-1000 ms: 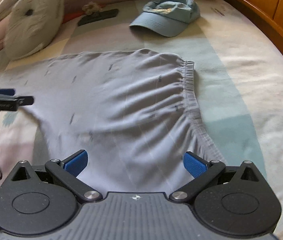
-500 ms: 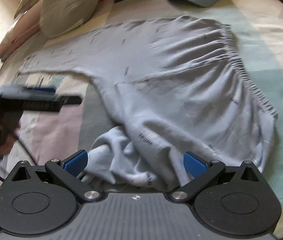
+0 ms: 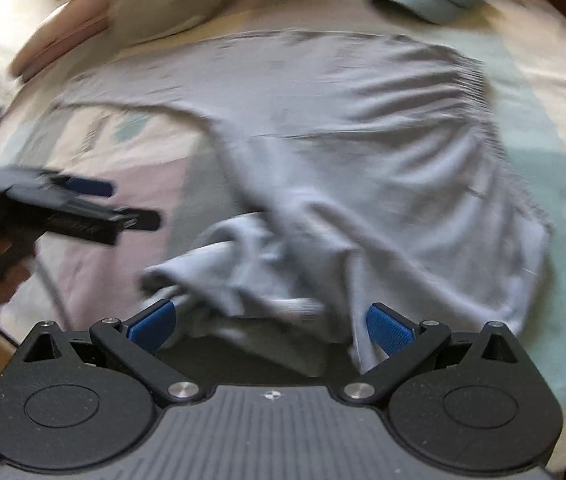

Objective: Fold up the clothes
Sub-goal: 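Grasp the sweatpants leg near the waistband with the right tool and lift, then fold the held leg over onto the waistband with the right tool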

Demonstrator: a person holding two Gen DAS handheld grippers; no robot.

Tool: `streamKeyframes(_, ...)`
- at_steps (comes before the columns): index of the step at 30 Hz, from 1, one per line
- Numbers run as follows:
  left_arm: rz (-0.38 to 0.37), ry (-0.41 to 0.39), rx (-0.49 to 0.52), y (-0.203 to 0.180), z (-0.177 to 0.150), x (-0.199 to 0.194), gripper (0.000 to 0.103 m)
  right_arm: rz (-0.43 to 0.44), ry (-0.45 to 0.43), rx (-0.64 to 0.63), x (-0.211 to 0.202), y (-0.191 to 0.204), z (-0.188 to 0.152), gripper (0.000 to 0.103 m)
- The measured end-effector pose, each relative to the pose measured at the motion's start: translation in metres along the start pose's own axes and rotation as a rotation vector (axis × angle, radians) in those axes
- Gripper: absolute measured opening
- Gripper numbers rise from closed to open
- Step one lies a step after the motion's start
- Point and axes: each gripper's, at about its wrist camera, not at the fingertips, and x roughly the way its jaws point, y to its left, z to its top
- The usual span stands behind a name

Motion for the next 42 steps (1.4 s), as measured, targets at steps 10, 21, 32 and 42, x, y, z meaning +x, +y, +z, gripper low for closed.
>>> streamKeyframes(10, 0.007, -0.038, 0.021, 0.050, -0.021, -0.031, 0.094, 0.082, 0.079, -0.024, 0.034, 0.059, 0.013, 0.103)
streamKeyframes(21, 0.087, -0.066, -0.070, 0.111, -0.045, -0.056, 0.094, 0.078, 0.060, -0.057, 0.067, 0.076, 0.052, 0.103)
streamKeyframes(32, 0.087, -0.077, -0.073, 0.108, -0.057, -0.054, 0.094, -0.134, -0.061, -0.179, 0.045, 0.044, 0.108, 0.103)
streamKeyframes(42, 0.062, -0.062, -0.058, 0.089, -0.042, -0.040, 0.094, -0.286, 0.017, -0.462, 0.075, 0.072, 0.088, 0.103)
